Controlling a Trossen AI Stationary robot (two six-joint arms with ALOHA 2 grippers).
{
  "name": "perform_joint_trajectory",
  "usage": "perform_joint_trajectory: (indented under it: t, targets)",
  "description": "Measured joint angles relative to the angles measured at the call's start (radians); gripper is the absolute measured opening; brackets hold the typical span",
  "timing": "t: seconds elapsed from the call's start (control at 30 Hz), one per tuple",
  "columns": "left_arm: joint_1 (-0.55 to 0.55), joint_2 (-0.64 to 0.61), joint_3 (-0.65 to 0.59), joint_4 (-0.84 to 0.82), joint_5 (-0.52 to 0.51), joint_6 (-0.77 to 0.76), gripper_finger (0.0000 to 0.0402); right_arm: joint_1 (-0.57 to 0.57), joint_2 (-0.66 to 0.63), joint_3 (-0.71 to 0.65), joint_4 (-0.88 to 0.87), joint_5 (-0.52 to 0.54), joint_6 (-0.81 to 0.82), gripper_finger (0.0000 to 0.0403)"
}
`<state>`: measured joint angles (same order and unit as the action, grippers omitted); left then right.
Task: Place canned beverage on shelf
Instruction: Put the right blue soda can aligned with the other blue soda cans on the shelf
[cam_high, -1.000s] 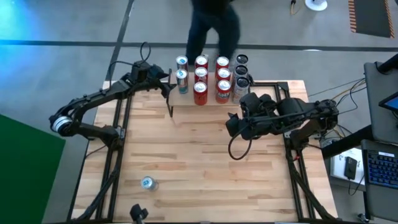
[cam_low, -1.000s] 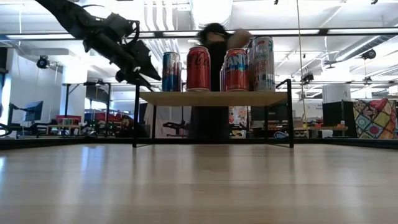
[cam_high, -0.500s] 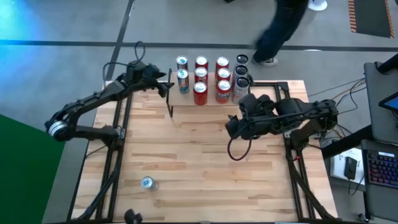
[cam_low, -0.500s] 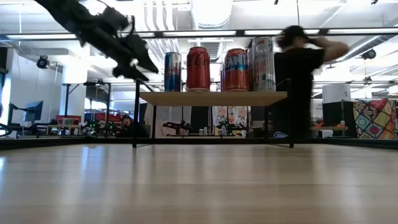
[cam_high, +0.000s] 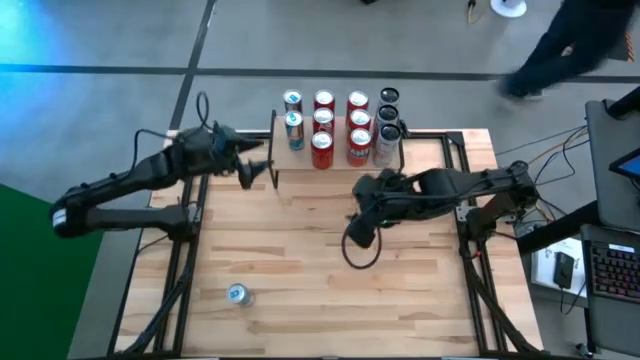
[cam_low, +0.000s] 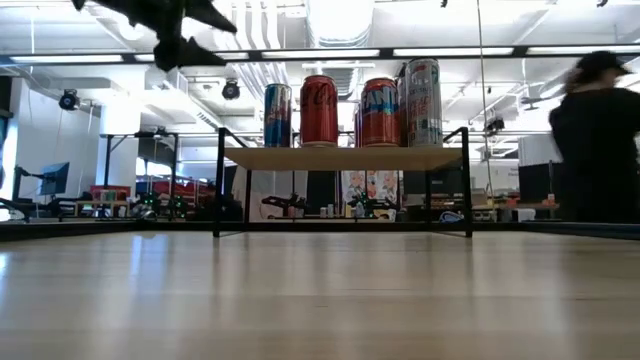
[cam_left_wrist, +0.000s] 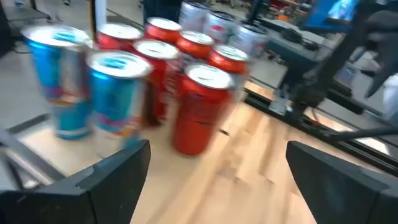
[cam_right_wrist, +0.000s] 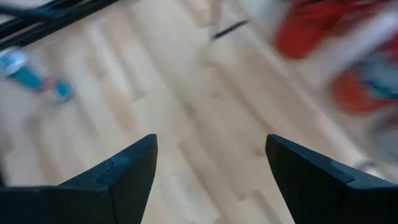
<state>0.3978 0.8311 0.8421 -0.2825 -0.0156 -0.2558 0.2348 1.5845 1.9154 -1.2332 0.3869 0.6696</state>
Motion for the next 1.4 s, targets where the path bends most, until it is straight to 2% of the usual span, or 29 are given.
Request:
perform_joint_trajectory:
  t: [0.17,0.3,0.4,0.5,0.6,0.7,0.83,0.9,1.0,1.1,1.4]
  targets:
    - [-0.281,0.002,0.016,-0.006,-0.238,-0.135,0.0361,0.0,0.001,-0.123,0.159,-0.126,-0.06,0.0287]
    - [-0.56,0.028,0.074,-0.005,-0.473,-0.216,0.0359,0.003,0.001,-0.221,0.259,-0.133,-0.033,0.0287]
    - [-0.766,0.065,0.12,-0.088,-0.674,-0.292,0.0354,0.014,0.001,-0.304,0.431,-0.132,-0.027,0.0287]
    - [-0.933,0.106,0.156,-0.201,-0.774,-0.403,0.0346,0.034,0.001,-0.395,0.668,-0.133,-0.037,0.0288]
    - [-1.062,0.146,0.182,-0.303,-0.803,-0.527,0.0338,0.046,0.002,-0.483,0.915,-0.136,-0.035,0.0288]
    - [-1.149,0.173,0.221,-0.383,-0.814,-0.584,0.0329,0.06,0.022,-0.538,1.106,-0.124,-0.059,0.0288]
    - [-1.231,0.205,0.331,-0.54,-0.815,-0.63,0.032,0.083,0.104,-0.532,1.163,-0.021,-0.012,0.0288]
    - [-1.273,0.224,0.391,-0.657,-0.779,-0.681,0.0318,0.09,0.163,-0.505,1.162,0.017,0.051,0.0287]
    - [-1.349,0.26,0.456,-0.799,-0.688,-0.763,0.0315,0.107,0.269,-0.424,1.161,0.032,0.124,0.0286]
    - [-1.457,0.286,0.465,-0.912,-0.666,-0.869,0.0315,0.138,0.393,-0.303,1.167,0.043,0.091,0.0286]
    - [-1.685,0.286,0.303,-0.9,-0.7,-1.185,0.0305,0.165,0.721,0.093,1.145,0.088,0.077,0.0294]
